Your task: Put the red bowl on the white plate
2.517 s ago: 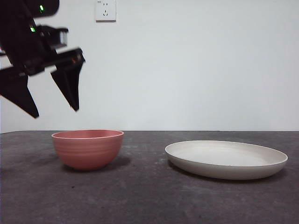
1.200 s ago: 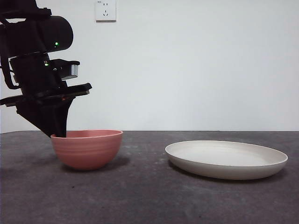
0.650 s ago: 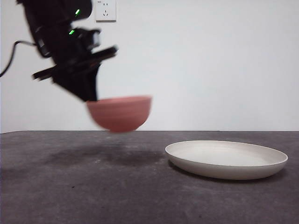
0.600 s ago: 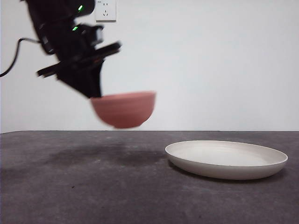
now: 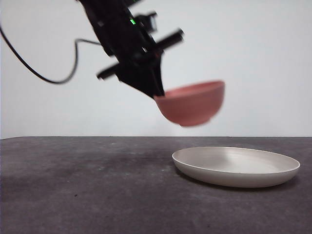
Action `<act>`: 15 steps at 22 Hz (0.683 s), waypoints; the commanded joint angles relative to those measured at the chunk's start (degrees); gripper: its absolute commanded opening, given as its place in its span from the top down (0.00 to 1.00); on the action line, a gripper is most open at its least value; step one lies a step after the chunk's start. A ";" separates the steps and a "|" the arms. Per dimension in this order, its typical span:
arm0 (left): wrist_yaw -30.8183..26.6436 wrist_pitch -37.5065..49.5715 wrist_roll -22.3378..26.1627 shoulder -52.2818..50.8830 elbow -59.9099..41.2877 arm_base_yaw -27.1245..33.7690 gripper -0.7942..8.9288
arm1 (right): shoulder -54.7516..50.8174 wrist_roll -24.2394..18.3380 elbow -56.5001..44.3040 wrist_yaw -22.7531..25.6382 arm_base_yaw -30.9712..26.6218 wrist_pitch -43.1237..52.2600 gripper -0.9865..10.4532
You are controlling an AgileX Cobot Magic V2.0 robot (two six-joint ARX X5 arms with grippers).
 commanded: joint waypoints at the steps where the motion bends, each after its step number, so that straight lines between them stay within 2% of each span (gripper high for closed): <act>1: 0.24 0.22 -0.48 4.90 4.94 -1.90 0.91 | 0.46 -0.20 1.01 0.13 0.24 0.52 0.60; 8: -0.15 -0.20 -0.46 16.28 12.74 -4.94 0.91 | 0.44 0.09 1.01 0.13 0.24 0.50 0.60; 14: -1.29 -1.81 0.35 17.66 12.81 -5.53 0.91 | 0.46 0.24 1.01 0.24 0.24 0.50 0.60; 15: -1.27 -2.16 0.35 17.66 12.83 -5.55 0.88 | 0.46 0.22 1.01 0.24 0.24 0.50 0.60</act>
